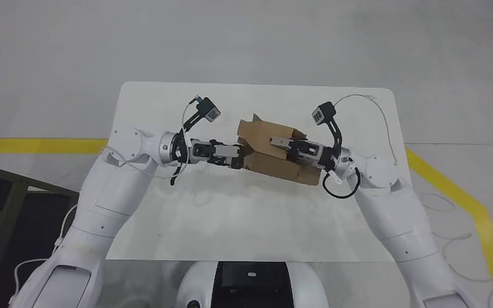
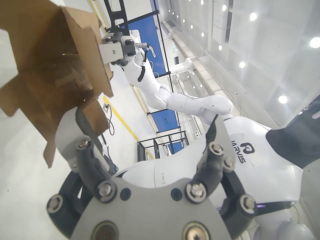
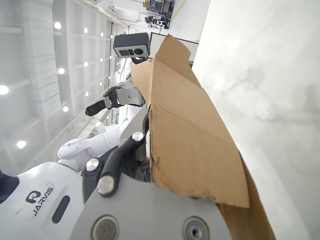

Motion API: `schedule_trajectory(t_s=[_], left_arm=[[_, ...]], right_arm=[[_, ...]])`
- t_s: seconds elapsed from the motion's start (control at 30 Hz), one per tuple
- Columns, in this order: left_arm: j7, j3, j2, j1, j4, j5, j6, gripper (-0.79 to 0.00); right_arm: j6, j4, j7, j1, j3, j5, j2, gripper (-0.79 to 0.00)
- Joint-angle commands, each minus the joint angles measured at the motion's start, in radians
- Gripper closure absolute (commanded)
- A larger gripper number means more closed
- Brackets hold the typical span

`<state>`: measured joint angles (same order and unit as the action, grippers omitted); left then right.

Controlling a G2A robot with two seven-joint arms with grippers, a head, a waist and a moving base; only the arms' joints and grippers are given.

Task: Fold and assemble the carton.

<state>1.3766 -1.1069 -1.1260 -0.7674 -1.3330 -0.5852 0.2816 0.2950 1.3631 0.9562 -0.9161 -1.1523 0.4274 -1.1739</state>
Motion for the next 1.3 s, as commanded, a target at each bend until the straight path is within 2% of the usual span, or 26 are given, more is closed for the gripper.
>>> schedule_trajectory(t_s=[0.0, 0.53, 0.97, 1.27], left_arm=[[0.003, 0.006, -0.001, 0.002, -0.001, -0.006, -0.003, -0.785], [0.016, 0.061, -0.015, 0.019, 0.005, -0.018, 0.001, -0.785], [0.022, 0.095, -0.026, 0.038, 0.039, -0.024, 0.003, -0.785], [0.026, 0.086, -0.025, 0.042, 0.051, -0.027, 0.009, -0.785]], right_arm=[[0.006, 0.004, -0.016, -0.004, -0.005, -0.006, 0.0, 0.0], [0.012, 0.037, -0.09, -0.019, -0.019, -0.041, 0.0, 0.0], [0.008, 0.076, -0.09, -0.034, 0.007, -0.034, -0.006, 0.0], [0.006, 0.069, -0.08, -0.031, 0.03, -0.03, -0.012, 0.0]])
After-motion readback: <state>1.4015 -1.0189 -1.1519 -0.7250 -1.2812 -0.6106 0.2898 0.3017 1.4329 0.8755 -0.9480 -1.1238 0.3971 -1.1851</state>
